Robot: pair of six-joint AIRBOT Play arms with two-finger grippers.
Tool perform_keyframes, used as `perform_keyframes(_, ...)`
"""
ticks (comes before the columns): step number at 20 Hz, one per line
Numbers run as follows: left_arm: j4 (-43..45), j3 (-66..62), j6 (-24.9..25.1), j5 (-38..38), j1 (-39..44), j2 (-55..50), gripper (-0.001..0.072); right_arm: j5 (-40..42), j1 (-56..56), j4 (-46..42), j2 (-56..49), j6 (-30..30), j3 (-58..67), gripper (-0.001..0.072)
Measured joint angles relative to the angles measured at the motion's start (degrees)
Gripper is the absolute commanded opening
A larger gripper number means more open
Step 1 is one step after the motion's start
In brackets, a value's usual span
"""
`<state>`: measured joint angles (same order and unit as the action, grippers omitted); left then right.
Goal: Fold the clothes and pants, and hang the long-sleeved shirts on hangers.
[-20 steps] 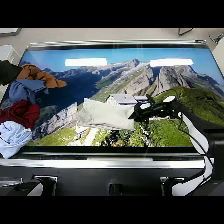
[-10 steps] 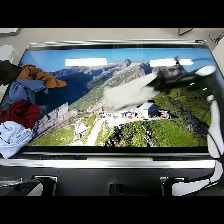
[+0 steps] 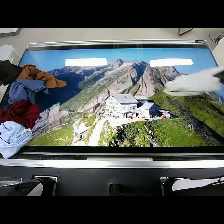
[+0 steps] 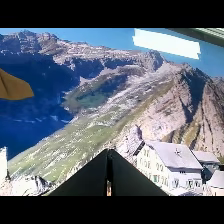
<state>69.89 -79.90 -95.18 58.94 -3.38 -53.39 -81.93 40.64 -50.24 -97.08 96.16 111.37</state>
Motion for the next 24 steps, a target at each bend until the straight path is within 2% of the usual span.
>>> perform_keyframes(5,0.0,0.15,-0.46,0.0,0.0,-0.37,0.0022,-6.99,13.73,-9.22,-1.7,2.05,-1.57,0.0059)
perform_keyframes(9,0.0,0.35,-0.83,0.02,-0.02,-1.27,0.0022,-12.48,19.5,-21.07,0.46,2.97,-11.5,0.0059)
perform_keyframes(15,0.0,0.39,-0.87,0.02,0.0,-2.08,0.0022,-6.91,24.09,-31.65,9.79,4.66,-32.85,0.0059)
perform_keyframes(21,0.0,0.39,-0.94,0.02,0.0,-2.19,0.0022,-0.44,25.44,-35.98,14.84,5.07,-47.01,0.006)
perform_keyframes(22,0.0,0.39,-0.94,0.02,0.0,-2.19,0.0022,0.52,25.51,-36.28,15.19,5.11,-48.24,0.0079)
perform_keyframes(23,0.0,0.39,-0.94,0.02,0.0,-2.19,0.0022,1.27,25.53,-36.41,15.41,5.22,-49.05,0.0273)
perform_keyframes(24,0.0,0.39,-0.94,0.02,0.0,-2.19,0.0022,1.66,25.55,-36.81,15.61,5.29,-49.66,0.0556)
